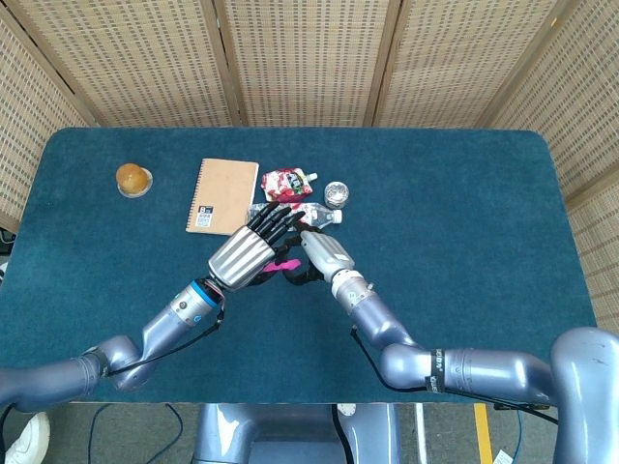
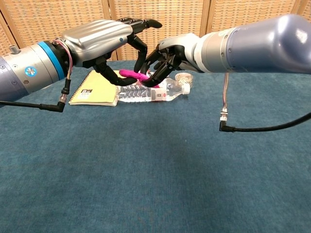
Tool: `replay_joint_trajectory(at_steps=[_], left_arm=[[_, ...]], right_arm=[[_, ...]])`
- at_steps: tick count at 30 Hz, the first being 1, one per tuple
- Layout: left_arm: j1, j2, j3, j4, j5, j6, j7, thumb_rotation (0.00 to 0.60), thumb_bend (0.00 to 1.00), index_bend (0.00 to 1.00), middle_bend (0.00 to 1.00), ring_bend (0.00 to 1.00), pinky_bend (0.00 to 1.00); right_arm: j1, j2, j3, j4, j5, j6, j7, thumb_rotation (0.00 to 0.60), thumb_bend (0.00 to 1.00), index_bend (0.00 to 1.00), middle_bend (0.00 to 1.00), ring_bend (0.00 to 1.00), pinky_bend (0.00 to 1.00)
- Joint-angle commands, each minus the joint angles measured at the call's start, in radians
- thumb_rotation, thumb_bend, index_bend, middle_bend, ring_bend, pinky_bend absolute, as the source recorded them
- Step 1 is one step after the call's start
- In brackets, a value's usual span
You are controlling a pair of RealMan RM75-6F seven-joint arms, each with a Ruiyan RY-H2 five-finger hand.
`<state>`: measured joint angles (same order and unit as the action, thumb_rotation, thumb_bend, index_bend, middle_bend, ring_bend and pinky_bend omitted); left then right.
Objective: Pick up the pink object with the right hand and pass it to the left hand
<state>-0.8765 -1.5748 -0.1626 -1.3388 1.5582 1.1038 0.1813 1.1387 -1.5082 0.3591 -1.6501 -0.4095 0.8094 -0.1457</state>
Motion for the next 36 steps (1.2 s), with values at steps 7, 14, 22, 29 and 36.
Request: replay_joint_trajectory(at_steps=[7, 14, 22, 29, 36], left_arm=[[0.002, 0.009, 0.000, -0.005, 0.000, 0.009, -0.003, 0.600, 0.75, 0.85, 0.00, 0.00, 0.00], [0.006, 0.026, -0.001, -0.006, 0.001, 0.020, -0.015, 0.600, 0.74, 0.85, 0.00, 0.00, 0.00], [0.016, 0.050, -0.002, -0.005, -0.006, 0.029, -0.028, 0.600, 0.74, 0.86, 0.00, 0.00, 0.00], [0.029, 0.080, -0.012, -0.008, -0.015, 0.049, -0.049, 0.600, 0.74, 0.86, 0.00, 0.00, 0.00], [0.063, 0.150, -0.015, -0.011, -0.032, 0.073, -0.082, 0.600, 0.75, 0.86, 0.00, 0.00, 0.00]], right_arm=[[-0.004, 0.003, -0.004, 0.005, -0.001, 0.006, 0.003, 0.600, 0.61, 0.70, 0.11, 0.00, 0.00], [-0.013, 0.011, -0.011, 0.010, 0.003, 0.010, 0.006, 0.600, 0.61, 0.71, 0.11, 0.00, 0.00], [-0.031, 0.024, -0.020, 0.016, 0.000, 0.006, 0.015, 0.600, 0.61, 0.72, 0.11, 0.00, 0.00], [-0.048, 0.035, -0.026, 0.020, -0.004, 0.002, 0.024, 0.600, 0.61, 0.72, 0.11, 0.00, 0.00], [-0.065, 0.052, -0.031, 0.011, -0.015, -0.002, 0.034, 0.600, 0.61, 0.72, 0.11, 0.00, 0.00]])
